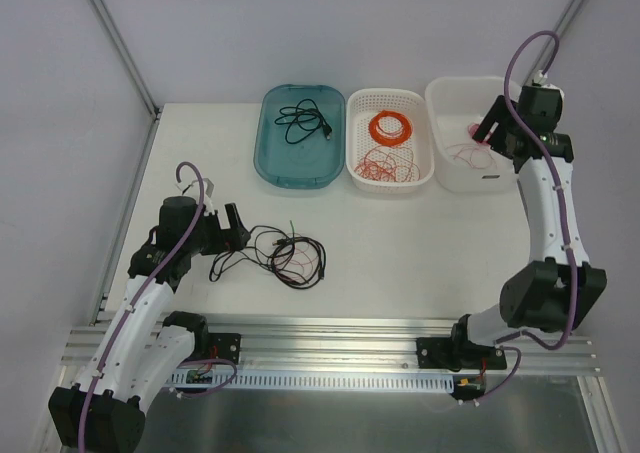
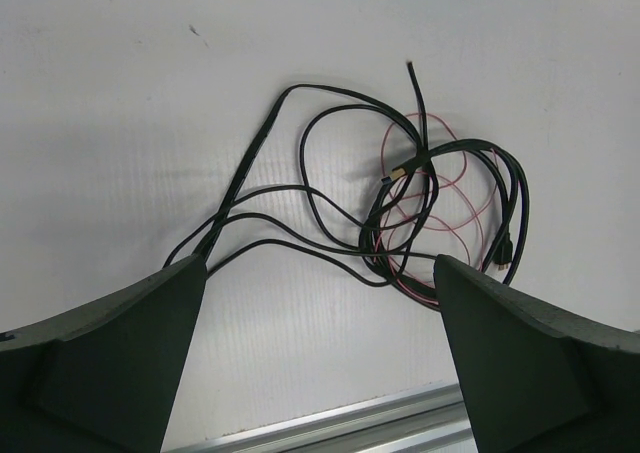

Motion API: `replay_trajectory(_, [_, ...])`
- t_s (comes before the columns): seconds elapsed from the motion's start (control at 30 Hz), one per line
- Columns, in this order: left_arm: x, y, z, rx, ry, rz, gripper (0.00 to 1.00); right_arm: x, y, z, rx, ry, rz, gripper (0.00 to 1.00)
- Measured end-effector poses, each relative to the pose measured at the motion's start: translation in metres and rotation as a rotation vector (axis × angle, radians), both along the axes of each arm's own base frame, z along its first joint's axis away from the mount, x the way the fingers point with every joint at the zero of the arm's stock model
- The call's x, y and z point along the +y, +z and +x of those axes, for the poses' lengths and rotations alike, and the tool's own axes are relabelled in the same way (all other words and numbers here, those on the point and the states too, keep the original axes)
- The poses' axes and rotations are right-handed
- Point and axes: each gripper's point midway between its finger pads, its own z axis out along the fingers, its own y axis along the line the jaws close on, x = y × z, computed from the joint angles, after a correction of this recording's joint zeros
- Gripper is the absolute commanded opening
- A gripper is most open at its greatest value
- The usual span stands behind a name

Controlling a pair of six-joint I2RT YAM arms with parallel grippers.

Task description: Untangle the cables

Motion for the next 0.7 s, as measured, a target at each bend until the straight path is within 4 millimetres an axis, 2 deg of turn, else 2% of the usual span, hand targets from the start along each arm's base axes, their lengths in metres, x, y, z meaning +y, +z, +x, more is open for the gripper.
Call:
replay_trajectory(0.1, [-0.006,0.0,-0.001,0.008,-0.026,-0.021,0.99,0.036,0.014,-0.028,-0.049,0.098,0.031,0.83])
replay_trajectory(0.2, [-0.012,0.0,-0.003,0.016,-0.052,-0.049,0.99,0.081,0.011,-0.056,-0.069,0.223,0.074,0.82])
replay_trajectory(0.27, [-0.017,-0.001,-0.005,0.026,-0.065,-0.071,0.99,0.112,-0.005,-0.073,-0.044,0.308,0.1,0.81])
replay_trajectory(0.4, [-0.026,-0.008,-0.011,0.071,-0.076,-0.115,0.95,0.182,-0.061,-0.116,0.084,0.524,0.148,0.76])
replay_trajectory(0.5, [-0.043,-0.013,-0.018,0.111,-0.106,-0.131,0.93,0.219,-0.095,-0.145,0.169,0.649,0.175,0.75])
replay_trajectory(0.6, [-0.063,-0.02,-0.028,0.145,-0.168,-0.114,0.89,0.25,-0.115,-0.171,0.221,0.757,0.178,0.74])
replay_trajectory(0.7, [-0.081,-0.032,-0.04,0.197,-0.235,-0.07,0.87,0.273,-0.122,-0.184,0.224,0.828,0.201,0.74])
